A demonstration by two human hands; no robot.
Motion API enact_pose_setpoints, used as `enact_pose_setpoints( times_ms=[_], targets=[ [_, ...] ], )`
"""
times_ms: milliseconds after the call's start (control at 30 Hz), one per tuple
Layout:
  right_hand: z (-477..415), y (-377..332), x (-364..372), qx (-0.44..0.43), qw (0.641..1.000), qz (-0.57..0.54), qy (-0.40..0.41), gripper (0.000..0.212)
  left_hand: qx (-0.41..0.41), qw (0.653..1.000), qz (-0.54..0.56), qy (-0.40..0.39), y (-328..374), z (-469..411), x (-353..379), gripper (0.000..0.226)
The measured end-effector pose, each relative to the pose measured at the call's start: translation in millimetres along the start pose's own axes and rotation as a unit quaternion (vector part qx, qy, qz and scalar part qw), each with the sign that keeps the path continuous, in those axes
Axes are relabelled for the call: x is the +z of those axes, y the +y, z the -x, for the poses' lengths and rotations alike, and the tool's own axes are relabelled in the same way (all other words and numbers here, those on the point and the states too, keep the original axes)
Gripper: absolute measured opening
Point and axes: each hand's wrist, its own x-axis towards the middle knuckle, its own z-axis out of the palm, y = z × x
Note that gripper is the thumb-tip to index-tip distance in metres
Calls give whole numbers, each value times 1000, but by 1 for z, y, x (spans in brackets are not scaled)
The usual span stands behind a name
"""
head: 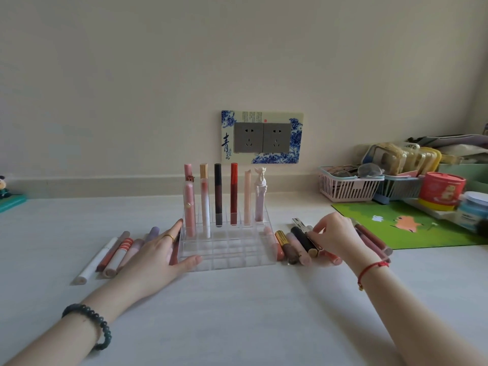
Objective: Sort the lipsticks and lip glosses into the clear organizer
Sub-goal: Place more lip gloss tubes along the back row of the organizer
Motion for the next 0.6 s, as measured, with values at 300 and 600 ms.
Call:
enact_pose_setpoints(
  times_ms=[300, 600],
  targets=[
    [-7, -4, 1, 33, 998, 38, -28, 20, -4, 1000, -3, 1, 1, 2, 0, 111],
    [-15, -6, 7, 15, 994, 104, -27, 18, -7, 1000, -9, -9, 6, 5, -3, 107]
  ],
)
